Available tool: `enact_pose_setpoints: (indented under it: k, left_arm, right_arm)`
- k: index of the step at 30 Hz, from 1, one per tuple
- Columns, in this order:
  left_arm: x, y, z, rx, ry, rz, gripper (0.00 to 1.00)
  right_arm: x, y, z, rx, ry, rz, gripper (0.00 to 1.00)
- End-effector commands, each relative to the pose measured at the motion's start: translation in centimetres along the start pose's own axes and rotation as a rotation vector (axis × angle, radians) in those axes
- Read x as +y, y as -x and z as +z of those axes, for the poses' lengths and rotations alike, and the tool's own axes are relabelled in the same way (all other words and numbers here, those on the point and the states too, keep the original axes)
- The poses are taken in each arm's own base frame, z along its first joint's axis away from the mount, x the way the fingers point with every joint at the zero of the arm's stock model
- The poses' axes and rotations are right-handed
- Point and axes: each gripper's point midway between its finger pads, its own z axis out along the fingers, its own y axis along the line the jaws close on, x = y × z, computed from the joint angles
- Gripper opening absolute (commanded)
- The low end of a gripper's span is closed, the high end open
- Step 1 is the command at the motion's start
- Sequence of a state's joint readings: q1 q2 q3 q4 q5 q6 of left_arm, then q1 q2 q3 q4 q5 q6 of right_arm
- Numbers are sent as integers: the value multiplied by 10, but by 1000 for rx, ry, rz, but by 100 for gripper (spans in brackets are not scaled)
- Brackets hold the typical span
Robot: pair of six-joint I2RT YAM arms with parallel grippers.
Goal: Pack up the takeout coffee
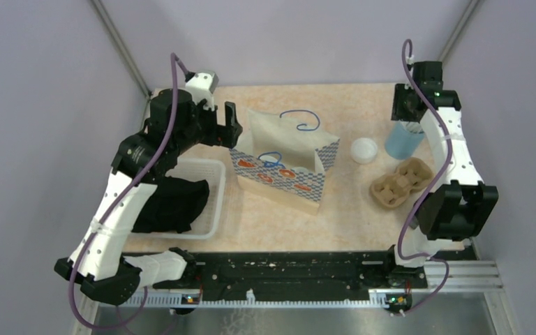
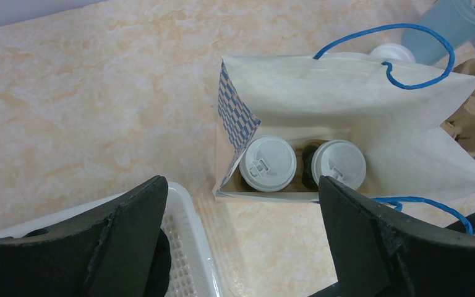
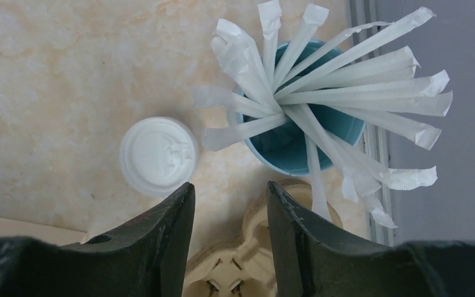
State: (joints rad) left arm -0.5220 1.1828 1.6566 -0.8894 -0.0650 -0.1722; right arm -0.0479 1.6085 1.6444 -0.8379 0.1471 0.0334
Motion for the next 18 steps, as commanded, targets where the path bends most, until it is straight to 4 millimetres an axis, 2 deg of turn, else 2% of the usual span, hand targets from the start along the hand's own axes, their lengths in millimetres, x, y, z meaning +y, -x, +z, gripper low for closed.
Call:
enact_pose_setpoints:
  k: [1, 4, 11, 18]
  left_arm:
    - [0, 6, 7, -31, -1, 22, 98]
    - [0, 6, 10, -27, 3, 25, 98]
    - [1, 5, 12, -20, 11, 30, 98]
    - [4, 6, 11, -23, 25, 35, 98]
  right_arm:
    - [6, 17, -1, -50, 5, -142, 47]
    - [3, 14, 9, -27, -53, -187, 47]
    - [17, 17, 24, -14, -142, -303, 30]
    - [10, 24, 27, -7, -208, -306, 29]
